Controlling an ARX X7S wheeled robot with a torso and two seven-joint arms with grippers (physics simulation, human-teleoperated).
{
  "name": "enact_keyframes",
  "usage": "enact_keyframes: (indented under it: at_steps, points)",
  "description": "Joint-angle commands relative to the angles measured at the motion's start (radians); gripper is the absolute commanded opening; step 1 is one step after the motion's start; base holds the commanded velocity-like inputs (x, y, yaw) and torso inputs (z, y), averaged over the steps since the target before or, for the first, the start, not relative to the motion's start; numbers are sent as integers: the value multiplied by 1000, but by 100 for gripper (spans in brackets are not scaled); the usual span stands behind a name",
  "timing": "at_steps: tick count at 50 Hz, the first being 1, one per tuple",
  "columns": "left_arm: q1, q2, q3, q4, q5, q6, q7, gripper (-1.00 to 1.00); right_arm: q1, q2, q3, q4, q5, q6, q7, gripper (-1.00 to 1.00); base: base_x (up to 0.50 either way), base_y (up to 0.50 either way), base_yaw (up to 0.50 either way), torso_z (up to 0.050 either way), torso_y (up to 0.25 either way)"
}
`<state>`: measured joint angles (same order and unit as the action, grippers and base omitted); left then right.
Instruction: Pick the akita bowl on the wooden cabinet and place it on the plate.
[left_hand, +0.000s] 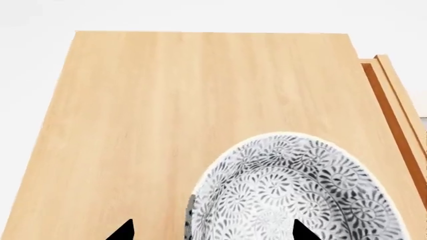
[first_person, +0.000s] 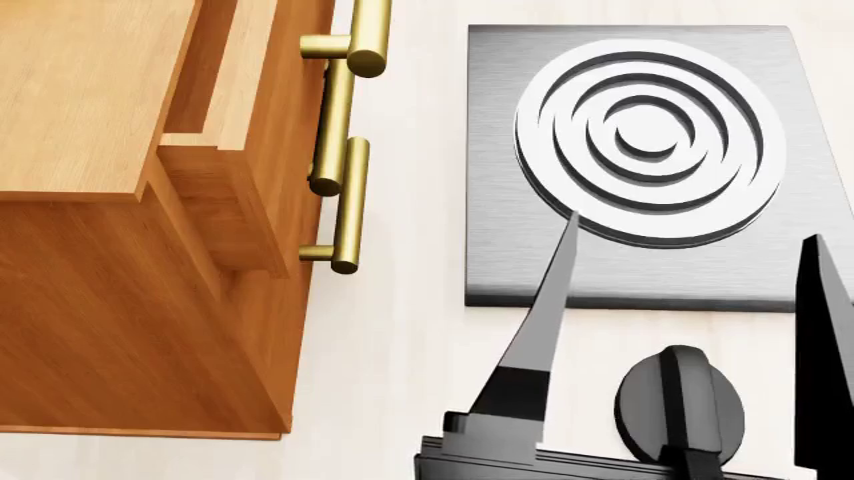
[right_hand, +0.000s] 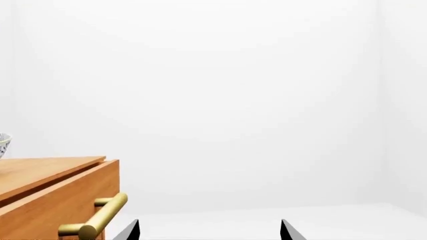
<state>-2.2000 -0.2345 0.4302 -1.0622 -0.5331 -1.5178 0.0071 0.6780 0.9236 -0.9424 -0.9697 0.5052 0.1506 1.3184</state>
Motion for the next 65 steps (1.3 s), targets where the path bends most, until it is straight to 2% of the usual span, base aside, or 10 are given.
enact_keyframes:
  at_steps: [1, 10, 11, 20, 27, 29, 31, 39, 56, 65]
  points:
    - [6, 1, 107, -58, -6, 47, 52, 100, -2, -3, 1, 5, 0, -1, -4, 100, 0, 0, 0, 0, 0]
    - [84, -41, 35, 103, -59, -40, -51, 100, -3, -8, 1, 11, 0, 1, -8, 100, 0, 0, 0, 0, 0]
    - [88, -44, 46, 119, -64, -41, -51, -100, -3, -9, 1, 12, 0, 1, -8, 100, 0, 0, 0, 0, 0]
    - [97, -60, 145, 187, -66, -19, -44, -100, -2, -7, 5, 6, 1, 5, -5, 100, 0, 0, 0, 0, 0]
    - [92, -76, 139, 206, -77, -19, -62, -100, -2, -12, 3, 7, -2, 9, -7, 100, 0, 0, 0, 0, 0]
    - [87, -76, 161, 207, -75, -8, -50, -100, -2, -14, 3, 8, -2, 10, -8, 100, 0, 0, 0, 0, -8]
    - [81, -78, 253, 230, -58, -3, -13, -100, -5, -14, 4, 12, -2, 7, -9, 100, 0, 0, 0, 0, 0]
    - [91, -81, 245, 294, -67, 60, -15, -100, -8, -4, 13, 4, 1, 4, -1, 100, 0, 0, 0, 0, -1]
    - [101, -100, 404, 517, -51, 185, 82, -100, -8, 12, 29, -19, 6, 9, 16, 100, 0, 0, 0, 0, 0]
    - [85, -90, 427, 508, -36, 214, 95, -100, -11, 17, 34, -23, 6, 4, 20, 100, 0, 0, 0, 0, 0]
